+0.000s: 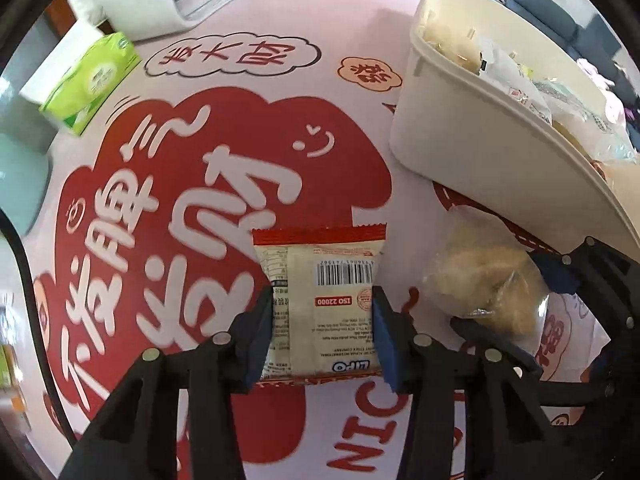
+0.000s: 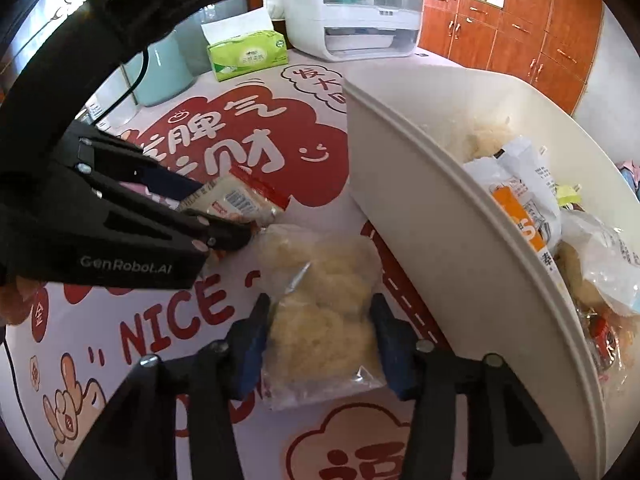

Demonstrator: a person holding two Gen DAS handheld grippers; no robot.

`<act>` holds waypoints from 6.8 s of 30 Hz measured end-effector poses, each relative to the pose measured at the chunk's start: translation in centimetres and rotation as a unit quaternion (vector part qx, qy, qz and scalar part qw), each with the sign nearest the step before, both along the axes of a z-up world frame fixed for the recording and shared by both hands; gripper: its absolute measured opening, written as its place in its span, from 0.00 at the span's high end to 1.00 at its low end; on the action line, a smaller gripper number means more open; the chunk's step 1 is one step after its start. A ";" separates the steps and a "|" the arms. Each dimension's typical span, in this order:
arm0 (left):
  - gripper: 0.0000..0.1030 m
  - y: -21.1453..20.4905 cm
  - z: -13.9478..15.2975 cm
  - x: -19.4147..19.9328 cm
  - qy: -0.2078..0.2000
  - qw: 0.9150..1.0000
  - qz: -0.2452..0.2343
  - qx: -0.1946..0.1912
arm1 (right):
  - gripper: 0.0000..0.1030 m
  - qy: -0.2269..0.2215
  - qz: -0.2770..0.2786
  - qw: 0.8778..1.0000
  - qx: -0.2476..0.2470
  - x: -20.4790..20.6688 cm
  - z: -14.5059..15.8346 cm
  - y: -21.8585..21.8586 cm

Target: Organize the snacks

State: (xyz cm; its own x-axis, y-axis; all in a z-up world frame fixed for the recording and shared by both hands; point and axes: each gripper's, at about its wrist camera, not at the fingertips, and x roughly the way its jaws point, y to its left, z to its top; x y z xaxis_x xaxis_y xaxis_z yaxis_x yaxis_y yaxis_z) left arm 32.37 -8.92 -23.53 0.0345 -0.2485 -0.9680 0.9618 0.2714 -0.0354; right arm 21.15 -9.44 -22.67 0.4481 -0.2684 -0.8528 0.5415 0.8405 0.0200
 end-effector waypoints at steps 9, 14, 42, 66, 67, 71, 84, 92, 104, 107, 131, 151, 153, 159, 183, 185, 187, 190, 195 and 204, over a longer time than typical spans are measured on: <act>0.57 5.7 4.2 -3.6 -0.008 0.997 0.078 0.003 | 0.54 -0.014 0.052 0.998 0.037 -2.2 2.9 1.7; 0.57 7.7 9.2 -6.4 -0.033 0.992 0.122 -0.015 | 0.54 -0.033 0.090 0.994 0.048 -4.9 6.4 2.6; 0.57 -9.3 20.3 -22.7 -0.068 0.911 0.393 -0.107 | 0.54 -0.134 0.259 0.956 0.033 -18.5 18.4 -19.0; 0.57 -12.3 19.4 -19.9 -0.136 0.855 0.491 -0.094 | 0.54 -0.149 0.277 0.948 0.045 -11.4 20.5 -24.2; 0.57 -12.3 19.4 -19.6 -0.137 0.855 0.492 -0.093 | 0.54 -0.148 0.277 0.949 0.043 -11.1 20.5 -24.2; 0.55 -12.3 19.4 -18.6 -0.142 0.849 0.500 -0.091 | 0.53 -0.143 0.277 0.949 0.036 -9.8 20.4 -24.0; 0.01 -10.6 18.7 -16.9 -0.139 0.833 0.528 -0.091 | 0.38 -0.127 0.273 0.952 0.048 -7.8 19.1 -24.4; 0.01 -9.4 19.0 -17.1 -0.161 0.817 0.548 -0.082 | 0.38 -0.115 0.276 0.952 0.058 -7.7 18.5 -24.0; 0.01 -8.1 19.8 -19.0 -0.178 0.813 0.549 -0.077 | 0.38 -0.107 0.276 0.952 0.079 -8.8 18.3 -23.0; 0.01 -7.5 19.7 -19.8 -0.180 0.812 0.551 -0.072 | 0.38 -0.106 0.275 0.952 0.083 -9.4 18.2 -22.7; 0.01 3.8 21.2 -29.5 -0.177 0.800 0.570 -0.066 | 0.38 -0.050 0.285 0.951 0.112 -19.2 17.1 -13.3; 0.01 5.8 22.1 -31.3 -0.164 0.810 0.558 -0.071 | 0.38 -0.057 0.272 0.957 0.086 -22.4 20.2 -9.5; 0.01 5.7 22.1 -31.3 -0.165 0.811 0.558 -0.070 | 0.38 -0.054 0.274 0.957 0.084 -22.5 20.2 -9.3; 0.01 5.7 22.2 -31.4 -0.163 0.812 0.556 -0.071 | 0.38 -0.054 0.274 0.957 0.083 -22.6 20.2 -9.1; 0.01 6.1 22.3 -31.4 -0.164 0.812 0.555 -0.070 | 0.38 -0.059 0.278 0.956 0.074 -23.0 20.9 -8.7; 0.01 6.1 22.2 -31.4 -0.162 0.813 0.556 -0.069 | 0.38 -0.060 0.278 0.956 0.075 -23.0 20.9 -8.7; 0.01 6.1 22.2 -31.4 -0.161 0.813 0.556 -0.069 | 0.38 -0.060 0.278 0.956 0.074 -23.0 21.0 -8.7; 0.01 6.1 22.1 -31.3 -0.161 0.813 0.556 -0.069 | 0.38 -0.059 0.278 0.956 0.075 -23.0 20.9 -8.7; 0.01 6.0 22.0 -31.3 -0.159 0.813 0.556 -0.068 | 0.38 -0.059 0.278 0.956 0.076 -23.0 20.9 -8.7; 0.01 5.8 22.0 -31.3 -0.159 0.813 0.556 -0.067 | 0.38 -0.059 0.278 0.956 0.076 -22.9 20.9 -8.8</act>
State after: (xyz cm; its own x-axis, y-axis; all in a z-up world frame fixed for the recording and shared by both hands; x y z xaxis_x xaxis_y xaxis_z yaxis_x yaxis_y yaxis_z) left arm 1.04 -3.13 -1.51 0.5531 0.0052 -0.8331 0.0910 0.9936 0.0666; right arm -1.80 -18.26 -1.74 0.5807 0.1619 -0.7979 -0.0011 0.9802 0.1981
